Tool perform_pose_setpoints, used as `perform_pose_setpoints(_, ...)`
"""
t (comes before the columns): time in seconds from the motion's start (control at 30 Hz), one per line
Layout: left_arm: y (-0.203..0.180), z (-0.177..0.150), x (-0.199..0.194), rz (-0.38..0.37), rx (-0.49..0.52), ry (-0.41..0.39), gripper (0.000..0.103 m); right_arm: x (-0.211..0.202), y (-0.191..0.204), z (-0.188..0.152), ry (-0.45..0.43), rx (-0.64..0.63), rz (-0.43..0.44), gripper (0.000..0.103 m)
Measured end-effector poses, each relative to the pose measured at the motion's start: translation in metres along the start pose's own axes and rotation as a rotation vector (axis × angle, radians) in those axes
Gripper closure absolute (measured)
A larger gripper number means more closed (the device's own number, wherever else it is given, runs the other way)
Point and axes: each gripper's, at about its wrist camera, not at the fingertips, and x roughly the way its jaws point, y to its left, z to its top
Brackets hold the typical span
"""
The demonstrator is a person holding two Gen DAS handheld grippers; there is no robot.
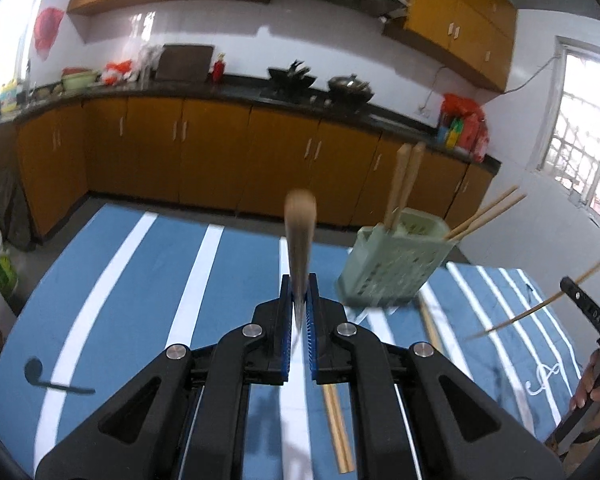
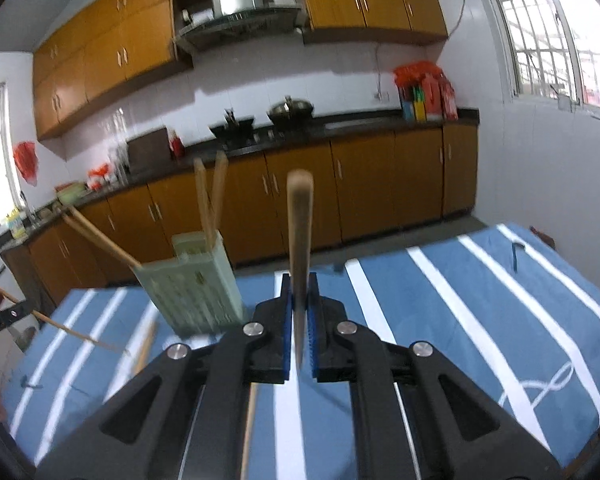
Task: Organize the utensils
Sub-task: 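Lift the left gripper's chopstick upright over the holder while the right gripper lifts its own, then drop the left gripper's chopstick into the holder and open it while the right gripper releases its own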
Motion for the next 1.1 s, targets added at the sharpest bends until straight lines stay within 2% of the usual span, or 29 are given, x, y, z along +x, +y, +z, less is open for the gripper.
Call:
perform_pose_setpoints(0.2,-0.025,0.025,-0.019,-0.052,0.056,-0.065,0.096,-0.028,0.013,0.044,-0.099,0.025,0.115,0.095)
perform_pose_setpoints(0.3,-0.047,0.038,-0.026,-0.107,0.079,-0.101,0.096,-0.038,0.024,0.067,-0.155,0.033,0.177,0.095)
perform_pose_setpoints(0.5,-0.079,0.062,-0.024,-0.159,0.088,-0.19,0.096,-0.033,0.049,0.089,-0.241,0.009,0.194,0.095)
perform_pose_setpoints(0.63,-0.086,0.077,-0.008,-0.128,0.072,-0.235,0.096,-0.018,0.063,0.098,-0.276,-0.006,0.193,0.095)
perform_pose_setpoints(0.7,-0.089,0.081,0.002,-0.114,0.071,-0.234,0.096,-0.007,0.07,0.102,-0.291,-0.02,0.185,0.095)
perform_pose_setpoints(0.8,-0.09,0.083,0.022,-0.1,0.075,-0.203,0.096,0.011,0.077,0.104,-0.286,-0.033,0.179,0.095)
perform_pose_setpoints(1.0,-0.091,0.075,0.057,-0.083,0.092,-0.126,0.096,0.06,0.084,0.096,-0.183,-0.034,0.181,0.095)
perform_pose_setpoints(1.1,-0.089,0.069,0.062,-0.084,0.091,-0.101,0.096,0.076,0.088,0.087,-0.125,-0.039,0.192,0.093)
